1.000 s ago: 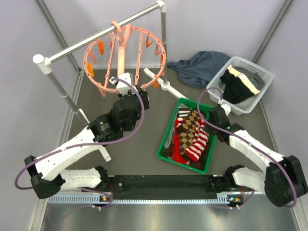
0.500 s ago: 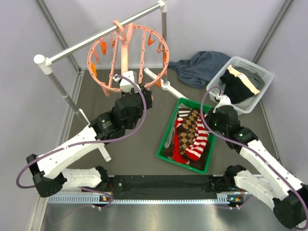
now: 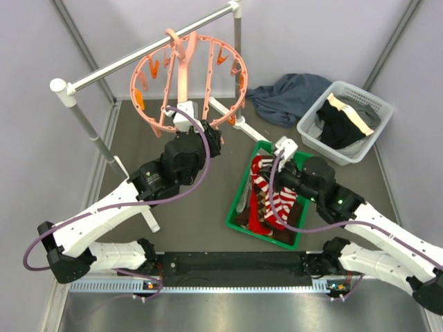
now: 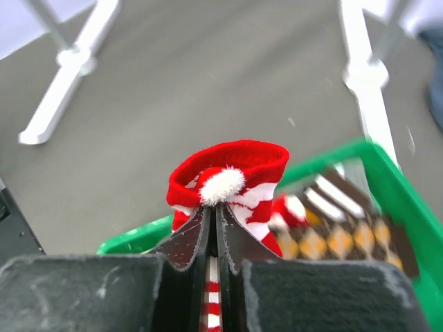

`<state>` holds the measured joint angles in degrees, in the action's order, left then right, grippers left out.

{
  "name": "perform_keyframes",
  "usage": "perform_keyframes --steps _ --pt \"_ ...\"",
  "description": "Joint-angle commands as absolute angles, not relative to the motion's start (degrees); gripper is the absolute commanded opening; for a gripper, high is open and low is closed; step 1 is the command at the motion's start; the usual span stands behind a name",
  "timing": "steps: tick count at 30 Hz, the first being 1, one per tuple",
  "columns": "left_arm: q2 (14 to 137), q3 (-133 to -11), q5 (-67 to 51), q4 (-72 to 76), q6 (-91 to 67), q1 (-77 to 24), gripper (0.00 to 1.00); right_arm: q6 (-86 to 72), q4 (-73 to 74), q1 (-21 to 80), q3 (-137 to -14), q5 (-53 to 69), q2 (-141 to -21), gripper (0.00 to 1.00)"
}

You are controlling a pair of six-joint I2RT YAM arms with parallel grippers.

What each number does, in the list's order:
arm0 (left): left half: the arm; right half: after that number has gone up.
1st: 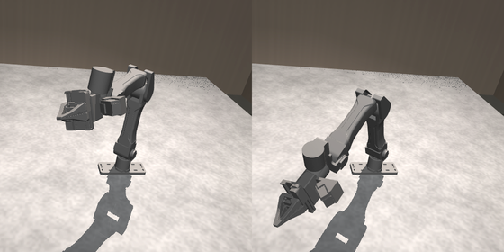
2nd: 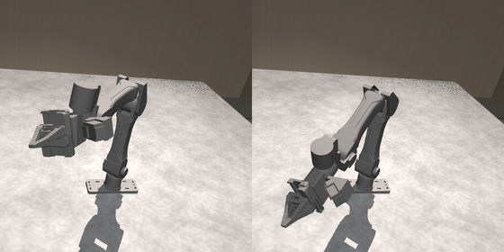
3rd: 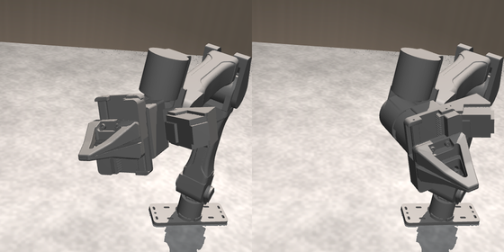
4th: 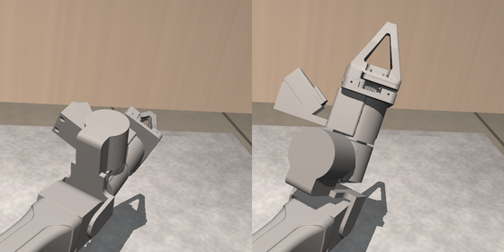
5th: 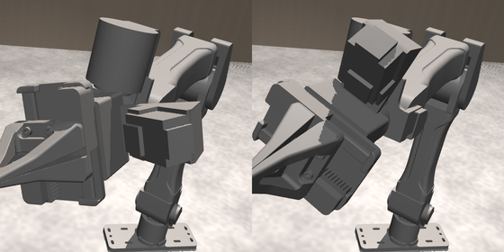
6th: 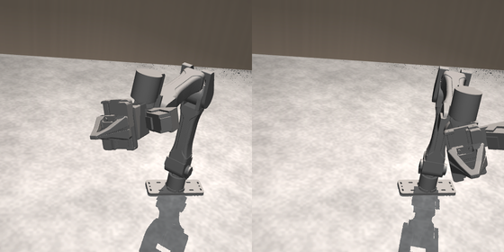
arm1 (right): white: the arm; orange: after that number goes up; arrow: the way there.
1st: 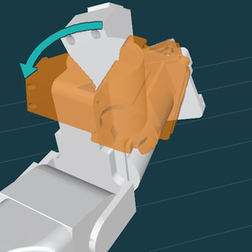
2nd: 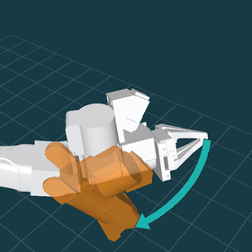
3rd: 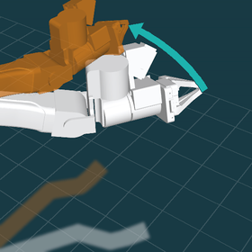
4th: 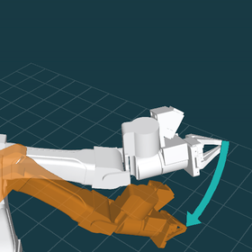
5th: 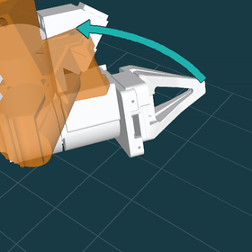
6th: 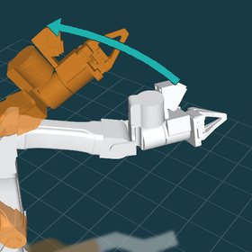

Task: Clip the socks to the hanger
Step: Pick up the sock from the bin, then clamp the sock onto the hanger.

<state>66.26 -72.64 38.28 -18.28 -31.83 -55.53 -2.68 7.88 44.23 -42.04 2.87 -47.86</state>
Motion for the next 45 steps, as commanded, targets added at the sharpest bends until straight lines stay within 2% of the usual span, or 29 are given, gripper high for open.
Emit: perform_keyframes --steps 1,7,14,45 --pt "66.8 -74.2 32.7 -22.1 -32.4 -56.1 0.0 4.8 -2.5 48.8 -46.3 5.2 -50.8 0.02" --pt "66.4 -73.7 30.9 -21.4 -33.8 -56.2 0.0 9.1 -10.9 53.6 -46.9 2.2 -53.9 0.02" --pt "65.7 -73.6 30.9 -21.4 -35.0 -56.2 0.0 11.5 -18.0 54.7 -47.4 1.6 -56.1 0.02" --pt "65.1 -71.7 28.0 -19.5 -28.7 -56.2 0.0 12.0 -19.6 54.7 -52.6 3.6 -62.4 0.01"
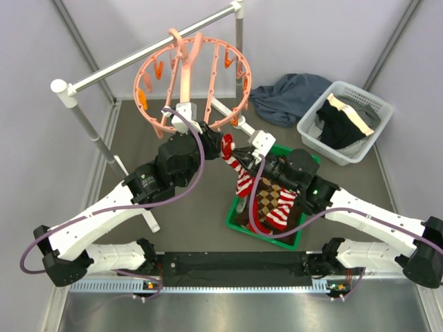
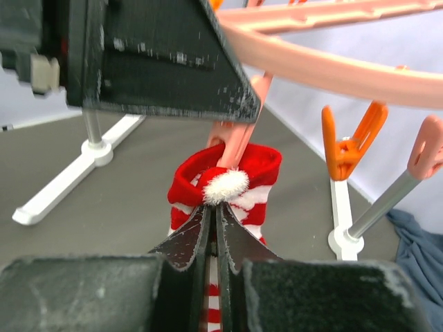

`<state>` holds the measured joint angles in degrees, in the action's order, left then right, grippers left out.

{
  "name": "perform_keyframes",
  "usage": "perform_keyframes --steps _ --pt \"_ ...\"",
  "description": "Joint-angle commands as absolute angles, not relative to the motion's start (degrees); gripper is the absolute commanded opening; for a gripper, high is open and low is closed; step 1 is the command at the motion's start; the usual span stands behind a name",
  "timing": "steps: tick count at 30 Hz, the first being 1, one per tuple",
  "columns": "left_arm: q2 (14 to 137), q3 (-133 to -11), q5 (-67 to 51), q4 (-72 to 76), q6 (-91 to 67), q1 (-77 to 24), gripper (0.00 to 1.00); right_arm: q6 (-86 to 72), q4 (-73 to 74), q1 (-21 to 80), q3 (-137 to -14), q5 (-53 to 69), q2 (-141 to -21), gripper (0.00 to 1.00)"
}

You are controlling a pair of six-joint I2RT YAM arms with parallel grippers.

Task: Clip the socks to the hanger
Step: Clamp the sock onto the hanger.

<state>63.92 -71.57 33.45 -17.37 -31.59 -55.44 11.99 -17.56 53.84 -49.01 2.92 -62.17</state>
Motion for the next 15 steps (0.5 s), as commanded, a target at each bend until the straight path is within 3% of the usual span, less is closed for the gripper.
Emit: perform_keyframes --steps 1,14,15 --pt "65.0 -71.4 27.9 -19.3 -28.7 -56.2 0.0 11.6 -20.1 54.7 -52.5 3.7 -62.4 0.01" --pt "63.0 -69.8 26.5 -18.0 -28.8 -56.2 0.0 10.0 -21.0 54.7 -53.7 2.6 -63.5 0.01" --pt "62.8 -69.7 26.7 -18.1 -28.8 -56.2 0.06 10.1 -20.9 54.7 -53.9 2.5 -63.4 0.01"
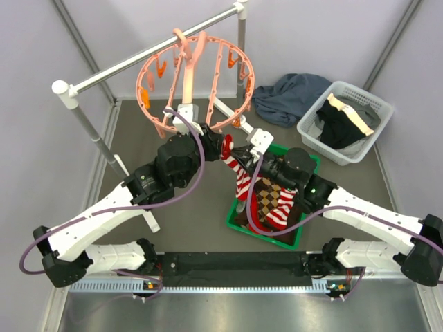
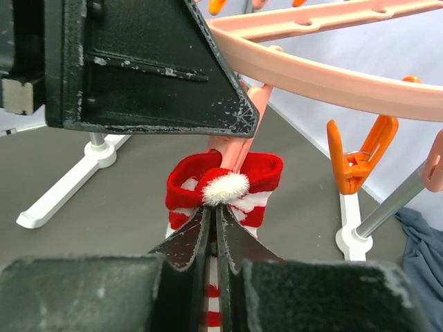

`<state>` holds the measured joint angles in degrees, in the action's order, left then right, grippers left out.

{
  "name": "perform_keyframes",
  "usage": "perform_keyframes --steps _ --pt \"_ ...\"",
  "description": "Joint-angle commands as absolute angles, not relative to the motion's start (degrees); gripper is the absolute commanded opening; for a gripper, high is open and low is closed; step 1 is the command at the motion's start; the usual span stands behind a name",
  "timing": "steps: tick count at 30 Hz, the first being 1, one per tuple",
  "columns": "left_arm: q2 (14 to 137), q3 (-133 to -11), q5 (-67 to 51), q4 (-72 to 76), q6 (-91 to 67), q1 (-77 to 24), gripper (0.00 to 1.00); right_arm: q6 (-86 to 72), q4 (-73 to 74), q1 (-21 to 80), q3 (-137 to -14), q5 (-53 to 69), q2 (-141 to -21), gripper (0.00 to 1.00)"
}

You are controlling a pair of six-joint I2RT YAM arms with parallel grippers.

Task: Clip the socks to the hanger
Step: Clamp the sock onto the hanger, then open the clamp at the hanger.

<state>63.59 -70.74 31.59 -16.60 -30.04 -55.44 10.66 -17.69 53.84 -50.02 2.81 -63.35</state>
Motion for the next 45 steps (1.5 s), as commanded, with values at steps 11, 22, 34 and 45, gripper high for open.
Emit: perform_keyframes --steps 11,22,34,45 --pt "60.6 -68.4 31.1 -18.1 -29.9 -56.2 0.8 9.6 -20.5 54.7 -54.6 3.2 -64.2 0.25" --pt "55.5 -65.7 41.7 -16.1 -28.7 -55.9 0.96 9.2 -20.4 52.7 -53.7 0.4 -64.2 0.67" --pt "55.5 -65.3 42.5 -15.6 -24.7 -48.5 0.95 9.4 -30.8 43.7 -55.3 7.4 -70.8 0.71" --pt "57.1 -64.7 34.2 -13.4 -24.6 -36.7 0.93 9.1 -28.7 36.5 -57.8 21.3 -72.6 0.73"
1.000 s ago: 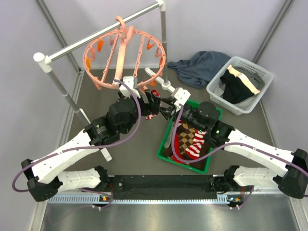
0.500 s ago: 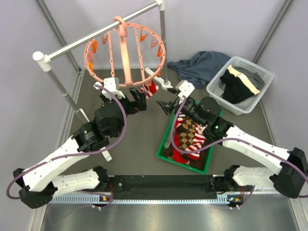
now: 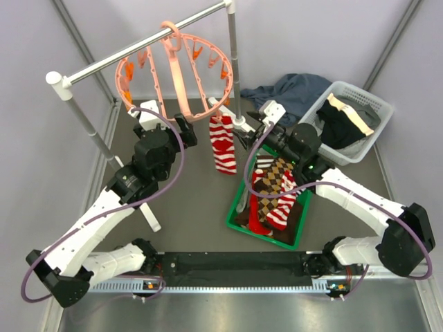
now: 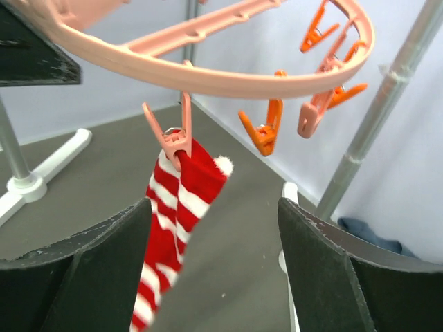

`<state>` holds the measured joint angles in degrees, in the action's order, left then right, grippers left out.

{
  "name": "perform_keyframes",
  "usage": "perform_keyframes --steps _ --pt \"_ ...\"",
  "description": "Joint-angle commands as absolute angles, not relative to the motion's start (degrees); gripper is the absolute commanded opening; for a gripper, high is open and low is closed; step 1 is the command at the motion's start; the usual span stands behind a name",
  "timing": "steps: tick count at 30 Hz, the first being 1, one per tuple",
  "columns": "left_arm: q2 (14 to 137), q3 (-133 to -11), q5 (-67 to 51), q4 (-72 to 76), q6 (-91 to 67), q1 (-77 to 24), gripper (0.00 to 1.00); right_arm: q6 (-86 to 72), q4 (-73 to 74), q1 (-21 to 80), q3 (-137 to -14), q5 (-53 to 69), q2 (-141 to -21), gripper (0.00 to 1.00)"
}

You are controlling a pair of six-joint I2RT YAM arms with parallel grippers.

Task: Clip the socks to the hanger
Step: Open the clamp at the hanger.

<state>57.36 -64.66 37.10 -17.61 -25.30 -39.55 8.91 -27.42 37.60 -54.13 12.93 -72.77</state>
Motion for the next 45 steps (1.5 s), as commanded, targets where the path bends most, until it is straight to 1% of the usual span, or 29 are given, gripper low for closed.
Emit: perform_keyframes --steps 1,6,13,18,23,28,34,36,45 --pt "57.0 -64.7 34.1 -13.3 -24.5 -36.4 0.93 9.6 -28.2 36.4 -58.4 22.0 -72.7 0.73" --pt "57.0 -65.0 34.1 -13.7 -23.6 -35.1 0.93 10.7 -30.8 35.9 -59.8 21.0 -75.7 0.74" --pt "55.1 -64.9 34.9 -14.6 -23.2 -34.4 0.93 9.9 -34.0 34.4 -65.0 25.4 -83.4 0.73" --pt "54.4 -64.8 35.5 -15.3 -22.8 -34.1 0.93 11.2 -34.9 34.3 -67.7 25.7 -87.4 0.73" --pt "53.6 -64.8 35.9 -15.6 -22.1 -33.7 0.93 11.3 -35.9 34.3 -69.4 24.8 -89.8 0.7" --pt "53.8 -64.4 35.9 -15.3 -21.5 -33.2 0.93 10.1 -38.2 33.4 -67.2 25.4 -88.8 0.69" --pt "54.1 -64.6 35.6 -15.3 -21.6 -32.9 0.93 9.8 -38.8 33.0 -67.4 26.4 -89.7 0.64" --pt "54.0 -64.7 35.5 -15.2 -21.6 -32.8 0.93 10.0 -39.1 33.0 -67.5 26.5 -90.5 0.64" --pt "53.4 -66.1 35.3 -16.5 -21.6 -32.7 0.93 9.2 -41.6 33.0 -68.3 29.1 -93.5 0.54"
